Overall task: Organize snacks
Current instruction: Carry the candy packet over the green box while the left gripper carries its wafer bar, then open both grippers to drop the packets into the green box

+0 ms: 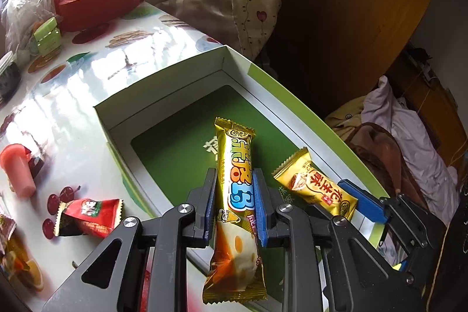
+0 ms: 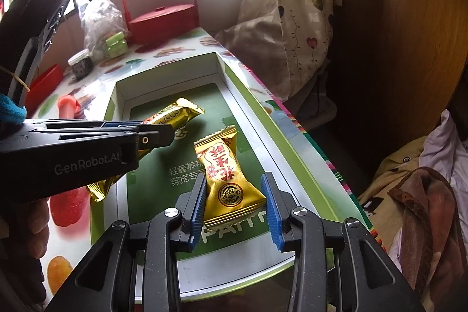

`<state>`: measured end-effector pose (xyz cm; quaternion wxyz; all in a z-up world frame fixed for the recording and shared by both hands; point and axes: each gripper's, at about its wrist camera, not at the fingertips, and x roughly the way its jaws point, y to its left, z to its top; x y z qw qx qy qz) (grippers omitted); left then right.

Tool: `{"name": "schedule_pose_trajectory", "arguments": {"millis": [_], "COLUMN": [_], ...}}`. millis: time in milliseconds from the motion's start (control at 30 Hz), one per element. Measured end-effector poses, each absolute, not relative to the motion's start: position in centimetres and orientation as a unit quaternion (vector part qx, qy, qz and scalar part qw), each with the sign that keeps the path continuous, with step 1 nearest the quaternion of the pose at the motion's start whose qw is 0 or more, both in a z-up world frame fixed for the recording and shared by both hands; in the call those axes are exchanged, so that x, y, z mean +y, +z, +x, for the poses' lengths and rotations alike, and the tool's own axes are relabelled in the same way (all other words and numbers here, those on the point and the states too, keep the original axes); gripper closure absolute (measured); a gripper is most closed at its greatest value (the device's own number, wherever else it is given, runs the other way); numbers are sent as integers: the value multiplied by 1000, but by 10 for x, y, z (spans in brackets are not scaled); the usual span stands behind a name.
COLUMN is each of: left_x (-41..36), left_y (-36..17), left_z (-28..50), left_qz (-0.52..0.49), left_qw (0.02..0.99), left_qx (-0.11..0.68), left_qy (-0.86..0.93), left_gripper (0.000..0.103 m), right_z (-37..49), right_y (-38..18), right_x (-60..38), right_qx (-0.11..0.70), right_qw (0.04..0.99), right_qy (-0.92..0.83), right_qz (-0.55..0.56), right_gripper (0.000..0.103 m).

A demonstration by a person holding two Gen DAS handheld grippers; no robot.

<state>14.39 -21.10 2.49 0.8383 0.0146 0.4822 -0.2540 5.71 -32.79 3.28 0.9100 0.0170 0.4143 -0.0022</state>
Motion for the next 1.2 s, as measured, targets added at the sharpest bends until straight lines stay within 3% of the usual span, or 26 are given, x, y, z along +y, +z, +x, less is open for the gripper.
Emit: {"name": "schedule_pose_trajectory", "arguments": {"millis": [500, 667, 1200], "left_x": [-210, -206, -176], "left_y": [27, 33, 66], "left_z": [144, 141, 110], "left_qz": [6, 2, 3], "left_qw": [834, 838, 864], "left_qx": [485, 475, 431], "left_qy": [-263, -269, -262], "left_gripper": [76, 62, 61], "right_z": [57, 57, 42], "right_y": [33, 34, 58], "right_x": [-328, -326, -313], "right_qx": [411, 410, 385], "right_qw": [911, 912, 923], "right_qy": [3, 2, -27], "right_qz": [21, 18, -11], "right_gripper": [62, 56, 46]}}
